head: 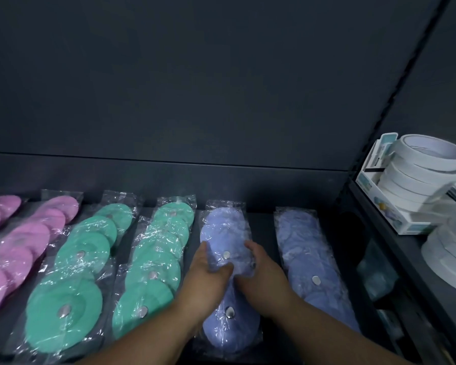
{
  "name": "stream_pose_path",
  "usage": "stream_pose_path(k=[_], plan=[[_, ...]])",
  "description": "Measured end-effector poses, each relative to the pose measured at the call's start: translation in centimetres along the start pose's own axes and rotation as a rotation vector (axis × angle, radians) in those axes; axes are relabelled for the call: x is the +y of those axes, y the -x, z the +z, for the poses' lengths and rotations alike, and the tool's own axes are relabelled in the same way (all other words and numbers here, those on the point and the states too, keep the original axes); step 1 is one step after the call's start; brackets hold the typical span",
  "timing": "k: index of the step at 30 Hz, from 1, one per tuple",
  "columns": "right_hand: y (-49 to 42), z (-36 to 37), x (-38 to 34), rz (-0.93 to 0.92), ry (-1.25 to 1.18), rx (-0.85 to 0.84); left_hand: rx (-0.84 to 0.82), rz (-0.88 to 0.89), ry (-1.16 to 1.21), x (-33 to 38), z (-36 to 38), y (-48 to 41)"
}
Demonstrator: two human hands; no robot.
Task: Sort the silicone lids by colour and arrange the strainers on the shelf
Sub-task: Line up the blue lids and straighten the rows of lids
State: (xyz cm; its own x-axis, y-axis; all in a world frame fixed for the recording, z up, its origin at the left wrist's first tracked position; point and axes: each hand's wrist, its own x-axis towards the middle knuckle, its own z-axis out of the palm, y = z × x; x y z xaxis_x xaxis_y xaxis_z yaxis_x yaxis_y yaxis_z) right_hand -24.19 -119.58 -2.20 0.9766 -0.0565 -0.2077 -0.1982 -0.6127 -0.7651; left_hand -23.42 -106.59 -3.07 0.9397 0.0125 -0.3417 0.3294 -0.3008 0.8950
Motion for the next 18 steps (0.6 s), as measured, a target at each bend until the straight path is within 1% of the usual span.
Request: stream_pose_path(k=[2,5,8,12,18], plan=[[-0.4,-0.4,-0.2,0.012,-0.014,0.03,-0.013,0.003,0.051,0.3,-0.2,-0.4],[-1.8,-1.6,-0.8,0.007,-0.075,0.08,0.015,0.008,0.098,1.0,-0.7,-2.0],[-3.6,-2.3,-1.7,-0.016,-0.032,0.059,0.003,0.03,0.076,0.3,-0.6,-5.2],[-5.3,-2.2,-2.2,0.017,-0.042,0.005,-0.045,0.017,0.065,-1.7,-0.1,-9.2],[-5.7,-2.5,-1.6,0.075,-0.017,0.008,-0.06,0.004,-0.1,1.7,0.9,-6.5]])
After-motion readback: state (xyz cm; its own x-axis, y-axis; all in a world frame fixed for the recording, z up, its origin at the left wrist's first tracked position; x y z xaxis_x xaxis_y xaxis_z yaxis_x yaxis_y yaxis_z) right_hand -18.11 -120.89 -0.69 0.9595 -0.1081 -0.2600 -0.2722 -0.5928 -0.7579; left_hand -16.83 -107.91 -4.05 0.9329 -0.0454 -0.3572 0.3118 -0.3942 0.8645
